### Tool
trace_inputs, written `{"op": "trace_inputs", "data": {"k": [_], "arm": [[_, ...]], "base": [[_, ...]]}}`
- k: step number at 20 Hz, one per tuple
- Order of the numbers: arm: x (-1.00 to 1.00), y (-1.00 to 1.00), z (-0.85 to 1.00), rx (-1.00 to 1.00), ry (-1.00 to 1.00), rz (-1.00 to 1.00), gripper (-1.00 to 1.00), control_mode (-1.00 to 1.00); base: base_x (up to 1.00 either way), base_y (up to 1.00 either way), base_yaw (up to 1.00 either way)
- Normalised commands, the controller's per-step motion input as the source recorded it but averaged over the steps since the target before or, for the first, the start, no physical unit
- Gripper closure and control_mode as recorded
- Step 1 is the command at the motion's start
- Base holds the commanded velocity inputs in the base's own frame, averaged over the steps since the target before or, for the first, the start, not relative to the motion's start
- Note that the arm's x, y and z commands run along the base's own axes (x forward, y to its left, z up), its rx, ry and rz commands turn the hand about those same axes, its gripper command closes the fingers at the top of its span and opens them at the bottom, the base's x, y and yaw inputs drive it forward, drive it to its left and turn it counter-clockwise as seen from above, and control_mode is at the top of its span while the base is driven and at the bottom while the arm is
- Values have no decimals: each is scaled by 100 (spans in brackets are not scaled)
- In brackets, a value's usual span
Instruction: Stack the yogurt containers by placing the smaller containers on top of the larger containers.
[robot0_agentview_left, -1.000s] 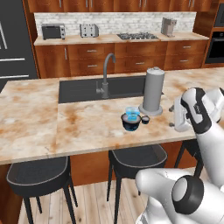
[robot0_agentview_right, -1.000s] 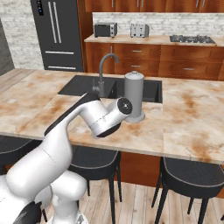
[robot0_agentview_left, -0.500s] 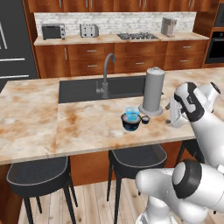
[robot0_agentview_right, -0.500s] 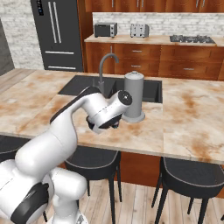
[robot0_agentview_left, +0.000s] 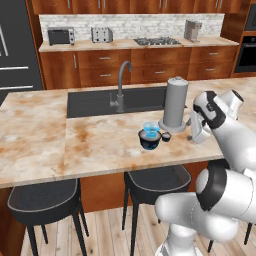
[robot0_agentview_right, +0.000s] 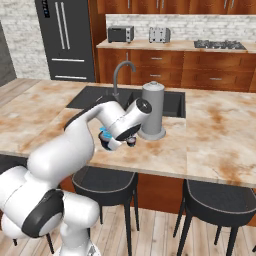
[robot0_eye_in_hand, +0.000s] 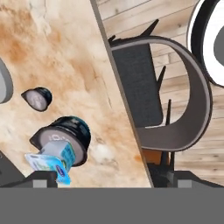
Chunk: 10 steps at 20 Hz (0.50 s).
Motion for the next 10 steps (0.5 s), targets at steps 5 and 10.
{"op": "trace_inputs", "data": {"k": [5, 10], "arm": [[14, 0, -30, 0, 0, 0, -100, -100], [15, 0, -21, 0, 0, 0, -100, -100]], "base": [[0, 0, 0], [0, 0, 0]]}}
